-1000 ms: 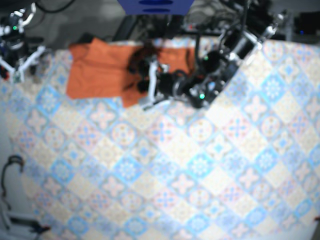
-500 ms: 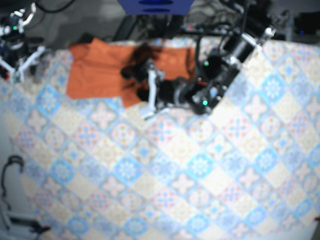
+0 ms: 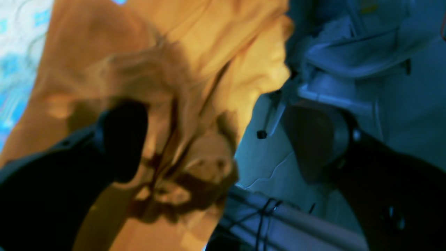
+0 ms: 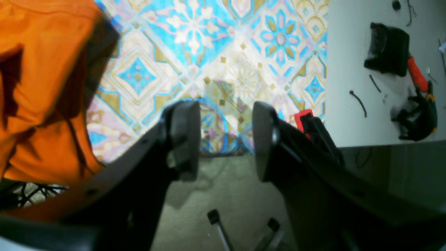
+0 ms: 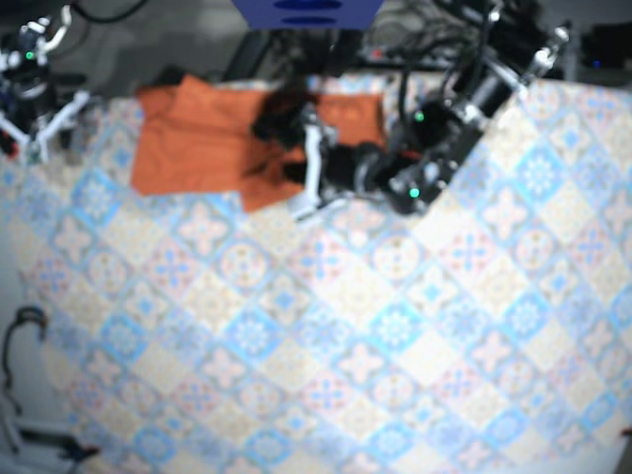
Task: Fold the T-shirt properly
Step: 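Fold the shirt end over onto the shirt with the left gripper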
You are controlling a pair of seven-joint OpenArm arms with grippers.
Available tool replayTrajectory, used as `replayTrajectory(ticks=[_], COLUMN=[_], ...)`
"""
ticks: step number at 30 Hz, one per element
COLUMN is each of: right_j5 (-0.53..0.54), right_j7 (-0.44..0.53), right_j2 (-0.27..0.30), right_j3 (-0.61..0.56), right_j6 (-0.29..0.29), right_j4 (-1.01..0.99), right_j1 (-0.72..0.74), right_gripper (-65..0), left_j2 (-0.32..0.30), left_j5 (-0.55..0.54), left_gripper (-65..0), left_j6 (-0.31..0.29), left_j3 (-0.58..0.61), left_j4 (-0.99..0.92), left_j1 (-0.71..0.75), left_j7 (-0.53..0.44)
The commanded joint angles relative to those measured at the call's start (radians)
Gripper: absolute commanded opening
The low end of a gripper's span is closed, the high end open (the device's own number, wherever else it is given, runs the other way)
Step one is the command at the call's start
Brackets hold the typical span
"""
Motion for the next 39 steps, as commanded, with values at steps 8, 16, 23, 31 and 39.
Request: replayTrajectory(ticks=[8, 16, 23, 31, 39], right_j5=[0.006, 0.006, 0.006, 0.006, 0.006], right_j7=[0.018, 0.018, 0.018, 0.017, 0.017], right_j2=[0.015, 0.001, -0.005, -0.004, -0.004], right_j3=[0.005, 0.012, 0.006, 0.012, 0.011], right_j6=[-0.007, -0.007, -0.007, -0.007, -0.007], right_j4=[0.017, 0.017, 0.017, 0.017, 0.015], right_j1=[-0.002, -0.004, -0.004, -0.004, -0.004], right_gripper=[-40.5, -40.5, -40.5, -40.5, -40.5], left_j2=[0.055, 0.098, 0.118, 0.127, 0.123], left_j5=[-0.020, 0.008, 0.000, -0.001, -0.101], left_gripper=[0.0, 0.0, 0.0, 0.0, 0.0], left_j6=[-0.009, -0.010, -0.010, -0.010, -0.010], left_j3=[-0.004, -0.003, -0.003, 0.062, 0.165], left_j4=[-0.075, -0.152, -0.150, -0.149, -0.149], left_j1=[-0.002, -0.028, -0.050, -0.096, -0.173], left_j7=[-0.022, -0.024, -0.016, 0.027, 0.047])
